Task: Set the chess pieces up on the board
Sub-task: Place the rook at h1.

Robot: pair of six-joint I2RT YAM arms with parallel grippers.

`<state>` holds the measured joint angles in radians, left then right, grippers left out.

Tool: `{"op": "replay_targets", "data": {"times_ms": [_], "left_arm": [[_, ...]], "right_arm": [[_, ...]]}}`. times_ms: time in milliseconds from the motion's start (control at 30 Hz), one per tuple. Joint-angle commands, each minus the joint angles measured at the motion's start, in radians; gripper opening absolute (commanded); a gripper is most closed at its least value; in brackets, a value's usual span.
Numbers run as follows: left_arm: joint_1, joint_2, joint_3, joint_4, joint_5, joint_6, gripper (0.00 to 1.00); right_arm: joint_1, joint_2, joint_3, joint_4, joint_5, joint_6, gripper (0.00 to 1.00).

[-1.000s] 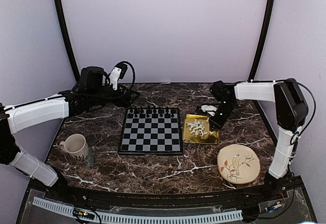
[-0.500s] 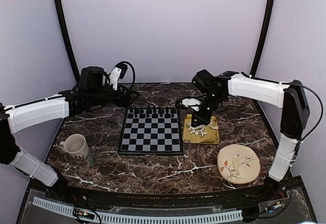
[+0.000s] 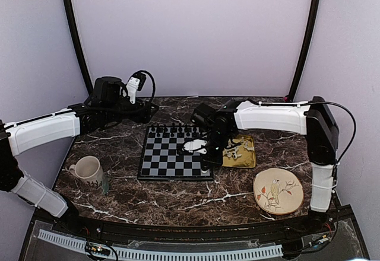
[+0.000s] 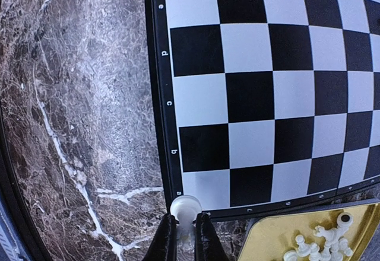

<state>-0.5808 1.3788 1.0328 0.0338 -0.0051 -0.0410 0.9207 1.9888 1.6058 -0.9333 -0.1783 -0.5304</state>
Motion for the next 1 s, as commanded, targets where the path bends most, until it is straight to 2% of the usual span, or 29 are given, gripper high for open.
{"op": "replay_targets", "data": {"times_ms": [0,500,733,967], "left_arm": [[-0.003,-0.025,0.029,-0.012,-0.013,0.002,0.80],[-0.004,-0.039,0.027,-0.010,-0.017,0.012,0.79],[-0.004,-0.043,0.026,-0.009,-0.013,0.010,0.80],[-0.003,-0.042,0.026,-0.009,-0.006,0.009,0.80]], "right_arm": [[0.009,0.018,0.002,-0.010,0.032,-0.008,0.04],[0.020,0.089,0.029,0.003,0.082,-0.001,0.07],[0.018,0.090,0.027,0.015,0.091,0.003,0.12],[0.018,0.091,0.033,0.030,0.068,0.008,0.11]]}}
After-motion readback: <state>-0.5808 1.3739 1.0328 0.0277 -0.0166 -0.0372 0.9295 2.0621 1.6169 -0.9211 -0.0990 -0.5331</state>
